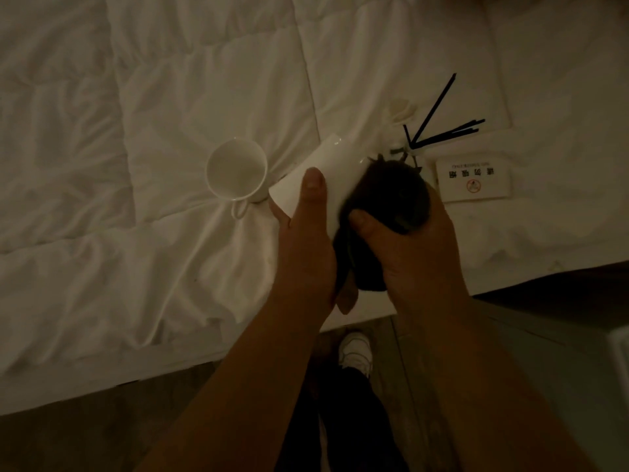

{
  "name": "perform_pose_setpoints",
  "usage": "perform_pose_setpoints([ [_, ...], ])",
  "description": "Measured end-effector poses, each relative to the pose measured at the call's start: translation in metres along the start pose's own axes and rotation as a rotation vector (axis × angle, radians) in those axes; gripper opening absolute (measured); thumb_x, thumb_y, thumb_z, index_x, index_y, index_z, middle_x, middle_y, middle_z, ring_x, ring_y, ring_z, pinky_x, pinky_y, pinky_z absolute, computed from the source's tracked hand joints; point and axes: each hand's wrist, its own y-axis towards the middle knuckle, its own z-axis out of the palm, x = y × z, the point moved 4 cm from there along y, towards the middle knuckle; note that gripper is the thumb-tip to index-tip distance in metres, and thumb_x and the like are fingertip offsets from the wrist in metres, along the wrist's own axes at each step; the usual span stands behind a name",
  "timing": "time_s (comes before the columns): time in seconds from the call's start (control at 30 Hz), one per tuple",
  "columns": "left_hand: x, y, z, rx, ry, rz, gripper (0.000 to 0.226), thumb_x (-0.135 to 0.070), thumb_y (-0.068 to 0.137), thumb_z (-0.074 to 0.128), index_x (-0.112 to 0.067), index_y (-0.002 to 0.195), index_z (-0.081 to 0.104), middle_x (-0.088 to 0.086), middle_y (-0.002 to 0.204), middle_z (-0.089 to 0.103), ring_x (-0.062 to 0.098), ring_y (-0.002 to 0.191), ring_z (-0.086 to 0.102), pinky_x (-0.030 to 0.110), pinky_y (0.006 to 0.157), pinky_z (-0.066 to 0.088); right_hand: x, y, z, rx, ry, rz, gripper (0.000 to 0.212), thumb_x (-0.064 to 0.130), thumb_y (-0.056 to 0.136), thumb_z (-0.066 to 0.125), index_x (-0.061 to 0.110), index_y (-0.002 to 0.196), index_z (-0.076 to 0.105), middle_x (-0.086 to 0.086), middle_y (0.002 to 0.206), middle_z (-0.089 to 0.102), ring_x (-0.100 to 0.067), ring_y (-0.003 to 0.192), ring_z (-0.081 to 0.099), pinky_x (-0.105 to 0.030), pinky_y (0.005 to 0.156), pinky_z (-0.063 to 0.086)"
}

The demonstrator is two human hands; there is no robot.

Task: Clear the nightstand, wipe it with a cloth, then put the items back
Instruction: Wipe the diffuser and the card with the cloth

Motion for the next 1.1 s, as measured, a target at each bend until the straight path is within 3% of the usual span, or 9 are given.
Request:
perform_pose_setpoints([
  [0.2, -0.015, 0.01, -0.01, 0.085, 0.022, 0.012, 0.051, -0.039, 0.085, 0.061, -0.011, 0.127, 0.052, 0.013, 0.117, 0.066, 0.026, 0.104, 0.066, 0.038, 0.081, 0.055, 0.005, 0.009, -0.004, 0.099, -0.19, 0.055, 0.036, 0.019, 0.075, 0.077, 0.033, 0.101, 0.057, 0.017, 0.095, 0.064, 0.008, 0.086, 0.062, -0.008, 0.07, 0.049],
  [0.37, -0.032, 0.02, -0.022, 0.053, 0.323, 0.082, 0.036, -0.036, 0.088, 0.062, -0.022, 0.12, 0.052, 0.004, 0.117, 0.06, 0.024, 0.105, 0.063, 0.038, 0.077, 0.058, 0.013, -0.007, -0.002, 0.276, -0.806, -0.057, 0.04, 0.053, 0.072, 0.062, 0.029, 0.103, 0.058, 0.017, 0.087, 0.062, 0.0, 0.075, 0.06, -0.012, 0.065, 0.048],
  [0.5, -0.046, 0.02, -0.016, 0.061, 0.439, 0.128, 0.029, -0.043, 0.088, 0.06, -0.03, 0.113, 0.05, -0.006, 0.109, 0.056, 0.015, 0.099, 0.062, 0.031, 0.073, 0.058, 0.025, -0.019, -0.004, 0.013, -0.727, -0.335, 0.045, 0.042, 0.081, 0.066, 0.013, 0.114, 0.059, 0.006, 0.102, 0.059, 0.0, 0.096, 0.049, -0.006, 0.085, 0.041],
  [0.6, -0.028, 0.006, -0.005, 0.2, 0.481, 0.057, 0.053, -0.057, 0.086, 0.054, -0.018, 0.121, 0.048, -0.004, 0.109, 0.064, 0.012, 0.098, 0.066, 0.039, 0.082, 0.057, 0.03, -0.016, 0.011, 0.044, -0.855, -0.547, 0.039, 0.033, 0.086, 0.062, 0.009, 0.116, 0.063, -0.011, 0.129, 0.056, -0.023, 0.122, 0.04, -0.027, 0.105, 0.032],
  [0.7, -0.012, -0.005, 0.001, 0.265, 0.188, -0.164, 0.066, -0.053, 0.089, 0.051, -0.008, 0.137, 0.041, 0.018, 0.129, 0.058, 0.029, 0.114, 0.061, 0.049, 0.098, 0.046, 0.035, -0.013, 0.023, 0.063, -0.901, -0.665, 0.027, 0.019, 0.085, 0.061, 0.006, 0.108, 0.067, -0.015, 0.137, 0.051, -0.037, 0.129, 0.04, -0.047, 0.104, 0.036],
  [0.77, -0.009, -0.005, -0.001, 0.25, 0.29, -0.138, 0.06, -0.052, 0.088, 0.052, -0.007, 0.128, 0.05, 0.015, 0.118, 0.064, 0.025, 0.103, 0.066, 0.042, 0.084, 0.054, 0.039, -0.009, 0.023, 0.022, -0.877, -0.665, 0.022, 0.018, 0.084, 0.061, 0.006, 0.102, 0.066, -0.016, 0.138, 0.05, -0.031, 0.127, 0.045, -0.04, 0.099, 0.042],
  [0.9, -0.014, -0.007, -0.004, 0.357, 0.708, 0.107, 0.039, -0.041, 0.091, 0.055, -0.021, 0.125, 0.052, -0.011, 0.106, 0.068, 0.007, 0.09, 0.068, 0.025, 0.071, 0.057, 0.038, 0.012, 0.005, 0.005, -0.575, -0.346, 0.041, 0.033, 0.081, 0.063, 0.013, 0.114, 0.053, -0.002, 0.122, 0.056, -0.006, 0.108, 0.052, -0.008, 0.085, 0.043],
  [1.0, -0.02, -0.009, -0.007, 0.471, 0.789, 0.175, 0.068, -0.046, 0.073, 0.07, -0.031, 0.135, 0.047, -0.006, 0.126, 0.059, 0.01, 0.111, 0.061, 0.037, 0.091, 0.053, 0.018, 0.022, -0.01, 0.104, -0.235, 0.117, 0.033, 0.038, 0.081, 0.067, 0.018, 0.106, 0.058, 0.005, 0.1, 0.066, -0.008, 0.091, 0.065, -0.025, 0.08, 0.055],
  [1.1, -0.027, -0.009, -0.008, 0.507, 0.66, 0.226, 0.076, -0.044, 0.066, 0.074, -0.035, 0.135, 0.043, -0.007, 0.129, 0.055, 0.011, 0.113, 0.059, 0.035, 0.087, 0.055, -0.005, 0.007, -0.018, 0.141, 0.366, 0.461, 0.033, 0.039, 0.076, 0.063, 0.018, 0.1, 0.072, -0.003, 0.097, 0.074, -0.019, 0.09, 0.071, -0.031, 0.069, 0.057],
])
